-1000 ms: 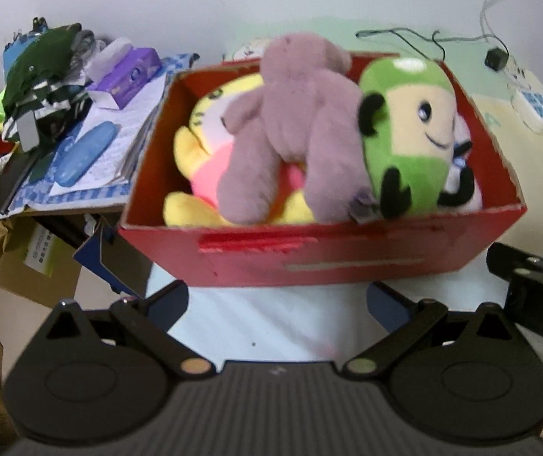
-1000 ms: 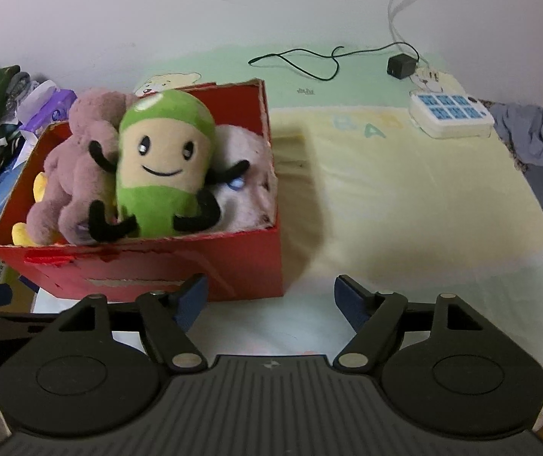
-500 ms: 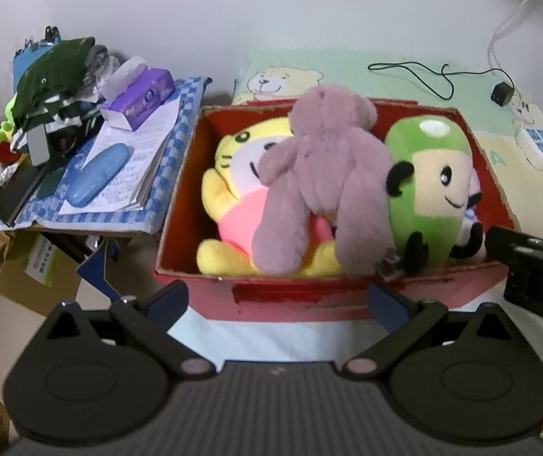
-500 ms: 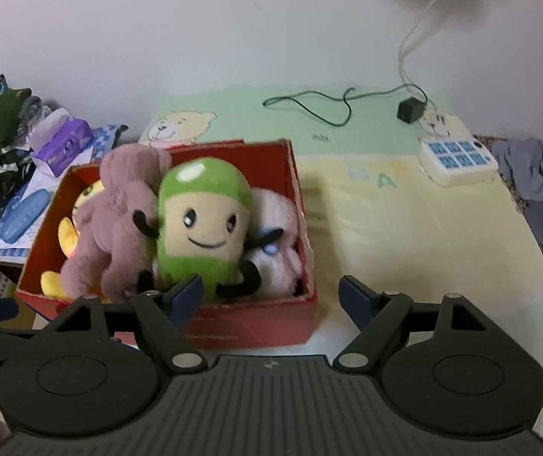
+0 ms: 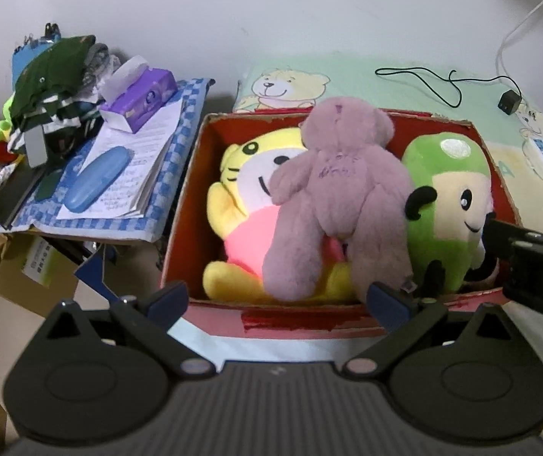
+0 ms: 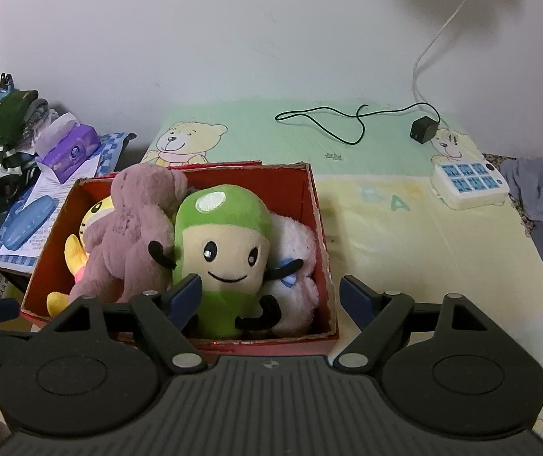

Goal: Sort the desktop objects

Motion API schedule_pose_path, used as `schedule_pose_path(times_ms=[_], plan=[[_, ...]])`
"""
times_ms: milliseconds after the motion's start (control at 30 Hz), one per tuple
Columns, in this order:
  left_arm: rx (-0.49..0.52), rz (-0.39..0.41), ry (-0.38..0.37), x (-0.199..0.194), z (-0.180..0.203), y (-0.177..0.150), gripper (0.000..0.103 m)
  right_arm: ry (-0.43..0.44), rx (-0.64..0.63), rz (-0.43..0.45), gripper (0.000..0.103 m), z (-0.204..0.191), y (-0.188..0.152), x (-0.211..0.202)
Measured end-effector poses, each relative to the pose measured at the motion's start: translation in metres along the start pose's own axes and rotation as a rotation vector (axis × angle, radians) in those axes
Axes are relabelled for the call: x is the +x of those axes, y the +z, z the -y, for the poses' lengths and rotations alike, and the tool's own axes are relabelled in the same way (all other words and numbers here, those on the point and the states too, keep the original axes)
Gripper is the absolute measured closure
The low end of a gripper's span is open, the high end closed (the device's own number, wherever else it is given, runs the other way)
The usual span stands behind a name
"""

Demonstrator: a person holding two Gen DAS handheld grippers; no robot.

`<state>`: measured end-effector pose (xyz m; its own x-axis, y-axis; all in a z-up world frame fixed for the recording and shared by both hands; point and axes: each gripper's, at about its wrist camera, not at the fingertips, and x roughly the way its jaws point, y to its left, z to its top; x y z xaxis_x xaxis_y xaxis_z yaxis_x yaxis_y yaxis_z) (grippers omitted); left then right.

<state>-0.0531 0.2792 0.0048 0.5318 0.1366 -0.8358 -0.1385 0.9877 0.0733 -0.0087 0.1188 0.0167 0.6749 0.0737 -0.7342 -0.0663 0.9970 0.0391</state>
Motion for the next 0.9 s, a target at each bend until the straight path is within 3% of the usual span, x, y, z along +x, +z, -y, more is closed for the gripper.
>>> schedule_pose_path(times_ms=[900], plan=[[-0.003, 0.016, -0.007, 0.024, -0.008, 0.019, 0.002, 0.036, -0.021, -0.038, 0.021, -0.011, 0.014, 0.029]])
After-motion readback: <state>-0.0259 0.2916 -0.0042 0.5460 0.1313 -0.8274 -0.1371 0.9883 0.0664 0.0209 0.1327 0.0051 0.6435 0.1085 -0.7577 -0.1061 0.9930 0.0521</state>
